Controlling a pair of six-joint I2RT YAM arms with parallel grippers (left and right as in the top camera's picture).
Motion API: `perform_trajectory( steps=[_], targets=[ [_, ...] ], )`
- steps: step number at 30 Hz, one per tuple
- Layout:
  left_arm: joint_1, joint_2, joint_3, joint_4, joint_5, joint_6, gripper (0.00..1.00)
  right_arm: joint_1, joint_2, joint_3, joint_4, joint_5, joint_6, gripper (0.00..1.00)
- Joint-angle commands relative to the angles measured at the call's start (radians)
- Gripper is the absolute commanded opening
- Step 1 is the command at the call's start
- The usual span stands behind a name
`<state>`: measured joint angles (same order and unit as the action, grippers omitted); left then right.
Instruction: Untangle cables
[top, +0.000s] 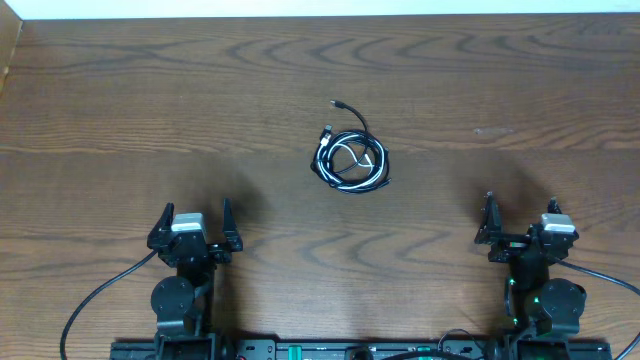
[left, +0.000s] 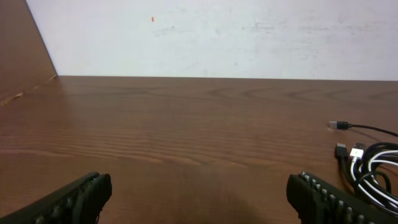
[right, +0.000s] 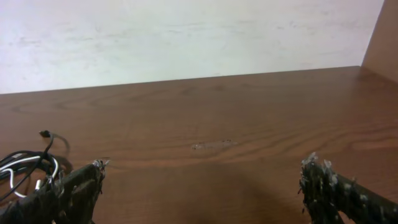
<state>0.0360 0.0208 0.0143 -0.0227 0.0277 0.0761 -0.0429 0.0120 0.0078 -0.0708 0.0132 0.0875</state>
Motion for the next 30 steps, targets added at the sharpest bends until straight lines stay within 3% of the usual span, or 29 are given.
perform_trajectory(
  steps=[1, 30],
  targets=[
    [-0.005, 0.003, -0.010, -0.045, -0.013, 0.006, 0.95, -0.003, -0.003, -0.002, -0.004, -0.005, 0.005, 0.99],
    [-0.005, 0.003, -0.010, -0.018, -0.014, 0.006, 0.95, -0.003, -0.003, -0.002, -0.004, -0.005, 0.005, 0.99]
  ],
)
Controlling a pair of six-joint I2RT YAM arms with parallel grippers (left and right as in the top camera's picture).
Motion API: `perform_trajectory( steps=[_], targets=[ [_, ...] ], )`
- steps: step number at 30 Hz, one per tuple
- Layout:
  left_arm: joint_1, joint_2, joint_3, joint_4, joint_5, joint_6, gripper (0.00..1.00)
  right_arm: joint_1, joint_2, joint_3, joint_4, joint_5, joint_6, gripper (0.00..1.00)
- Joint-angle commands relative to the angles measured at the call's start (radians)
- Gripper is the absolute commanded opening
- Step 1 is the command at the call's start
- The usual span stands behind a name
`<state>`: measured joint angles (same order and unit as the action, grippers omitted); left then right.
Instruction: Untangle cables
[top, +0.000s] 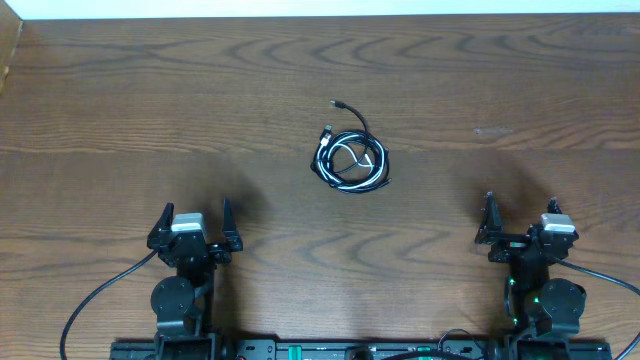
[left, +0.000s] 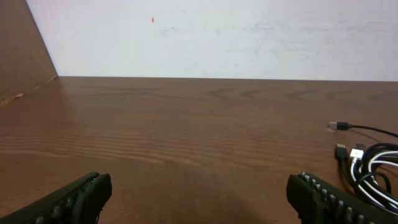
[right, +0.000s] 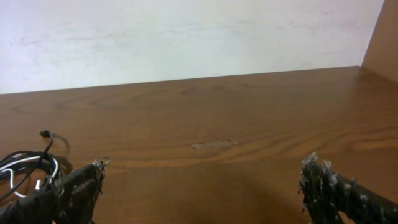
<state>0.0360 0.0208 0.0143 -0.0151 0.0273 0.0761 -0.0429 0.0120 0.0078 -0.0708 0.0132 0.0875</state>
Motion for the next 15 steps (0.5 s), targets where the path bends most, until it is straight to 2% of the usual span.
perform_trajectory(
  steps=[1, 15],
  targets=[
    [-0.005, 0.003, -0.010, -0.029, -0.013, 0.006, 0.95, -0.003, -0.003, -0.002, -0.004, -0.005, 0.005, 0.99],
    [-0.005, 0.003, -0.010, -0.055, -0.013, 0.006, 0.95, -0.003, -0.003, -0.002, -0.004, -0.005, 0.005, 0.99]
  ],
)
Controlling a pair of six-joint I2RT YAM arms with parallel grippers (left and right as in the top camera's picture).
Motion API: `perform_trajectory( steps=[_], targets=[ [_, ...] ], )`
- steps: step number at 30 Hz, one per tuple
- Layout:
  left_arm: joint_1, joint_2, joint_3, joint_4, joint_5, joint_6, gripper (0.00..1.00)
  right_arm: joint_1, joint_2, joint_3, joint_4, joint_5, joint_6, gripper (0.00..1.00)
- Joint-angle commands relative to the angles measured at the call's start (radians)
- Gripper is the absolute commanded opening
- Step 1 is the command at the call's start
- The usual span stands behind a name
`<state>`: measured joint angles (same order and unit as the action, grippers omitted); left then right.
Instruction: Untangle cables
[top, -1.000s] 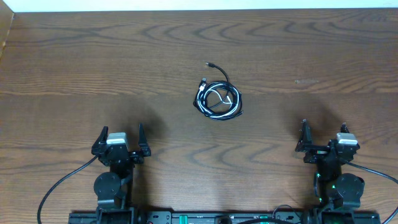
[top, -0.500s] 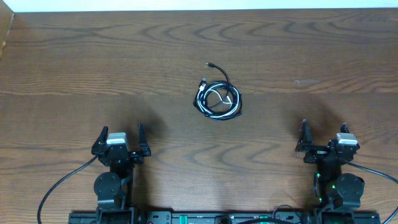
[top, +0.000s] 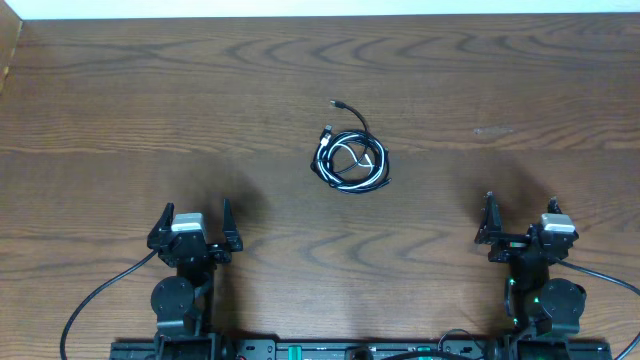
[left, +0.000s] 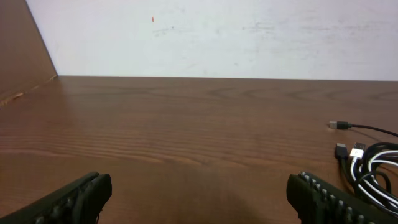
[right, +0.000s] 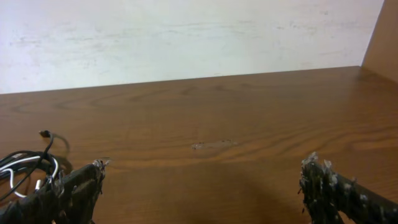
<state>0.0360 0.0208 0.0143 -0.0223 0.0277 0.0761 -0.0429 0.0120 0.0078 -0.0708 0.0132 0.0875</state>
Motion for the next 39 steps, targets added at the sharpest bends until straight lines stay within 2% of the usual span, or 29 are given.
perform_trajectory(
  steps=[1, 6, 9, 16, 19, 26, 30, 39],
  targets=[
    [-0.005, 0.003, -0.010, -0.048, -0.014, 0.006, 0.95, -0.003, -0.003, -0.002, -0.004, -0.005, 0.005, 0.99],
    [-0.005, 0.003, -0.010, -0.048, -0.013, 0.005, 0.95, -0.003, -0.003, -0.002, -0.004, -0.005, 0.005, 0.99],
    [-0.005, 0.003, -0.002, -0.044, -0.013, -0.037, 0.95, -0.003, -0.003, -0.002, -0.004, -0.005, 0.005, 0.99],
    [-0.005, 0.053, 0.111, -0.044, 0.035, -0.056, 0.95, -0.003, -0.003, -0.002, -0.004, -0.005, 0.005, 0.99],
    [-0.005, 0.159, 0.209, -0.044, 0.050, -0.086, 0.95, -0.003, -0.003, -0.002, -0.004, -0.005, 0.005, 0.99],
    [-0.005, 0.480, 0.490, -0.045, 0.206, -0.090, 0.95, -0.003, -0.003, -0.002, -0.004, -0.005, 0.005, 0.99],
    [-0.005, 0.651, 0.619, -0.052, 0.298, -0.179, 0.96, -0.003, -0.003, -0.002, -0.004, -0.005, 0.005, 0.99],
    [-0.005, 0.694, 0.645, -0.044, 0.328, -0.205, 0.95, -0.003, -0.003, -0.002, -0.004, -0.005, 0.005, 0.99]
  ],
)
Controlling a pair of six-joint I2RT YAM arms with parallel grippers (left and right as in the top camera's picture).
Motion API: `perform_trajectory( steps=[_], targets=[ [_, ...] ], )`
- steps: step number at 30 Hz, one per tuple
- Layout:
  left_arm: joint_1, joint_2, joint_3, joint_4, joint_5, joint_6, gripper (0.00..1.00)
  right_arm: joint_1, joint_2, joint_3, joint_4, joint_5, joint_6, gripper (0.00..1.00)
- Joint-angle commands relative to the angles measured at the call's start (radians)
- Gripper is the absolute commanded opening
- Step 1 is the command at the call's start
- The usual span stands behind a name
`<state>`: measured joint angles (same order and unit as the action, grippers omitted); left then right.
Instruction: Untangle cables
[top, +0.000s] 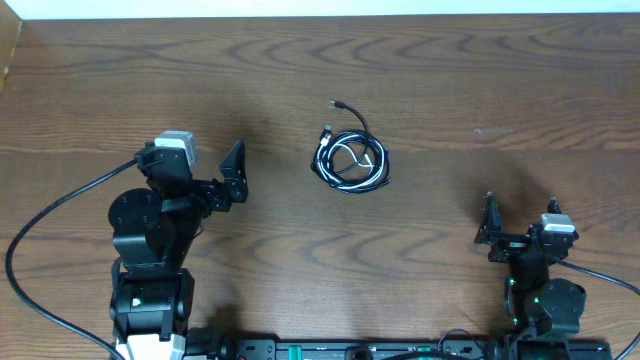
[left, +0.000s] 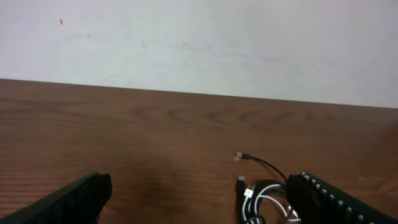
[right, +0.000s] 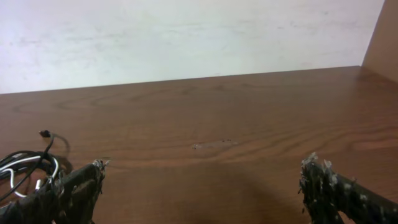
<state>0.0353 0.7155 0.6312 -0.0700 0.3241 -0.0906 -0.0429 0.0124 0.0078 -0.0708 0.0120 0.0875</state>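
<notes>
A tangled coil of black and white cables (top: 349, 161) lies on the wooden table (top: 480, 80), one black plug end trailing up and left of it. My left gripper (top: 195, 170) stands open, raised left of the coil and facing it. In the left wrist view the cables (left: 261, 198) show low at the right, partly behind my right-hand finger (left: 336, 202). My right gripper (top: 520, 225) rests open at the front right, far from the coil. The right wrist view shows the cables (right: 25, 165) at its left edge behind a finger (right: 62, 193).
A white wall (left: 199, 43) bounds the table's far side. A raised wooden side panel (right: 380, 43) stands at the right edge. Black supply leads (top: 50, 230) run from the arm bases at the front.
My left arm has left its rest pose at the front left and now stands forward and turned right, its open gripper facing the cable coil. The right arm and cables are unchanged.
At all three earlier moments both arms sat parked at the front edge with grippers open and the cable coil lay untouched mid-table. Now the left arm alone has moved out to the coil's left; the coil lies as before.
</notes>
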Motion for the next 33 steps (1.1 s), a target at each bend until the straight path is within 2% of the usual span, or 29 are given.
perform_trajectory(
  steps=[1, 33],
  targets=[
    [-0.004, -0.001, 0.028, 0.003, 0.032, -0.055, 0.95, -0.003, -0.004, -0.002, -0.004, -0.004, 0.005, 0.99],
    [-0.004, 0.061, 0.028, 0.003, 0.032, -0.072, 0.95, -0.003, -0.004, -0.002, -0.004, -0.004, 0.005, 0.99]
  ],
)
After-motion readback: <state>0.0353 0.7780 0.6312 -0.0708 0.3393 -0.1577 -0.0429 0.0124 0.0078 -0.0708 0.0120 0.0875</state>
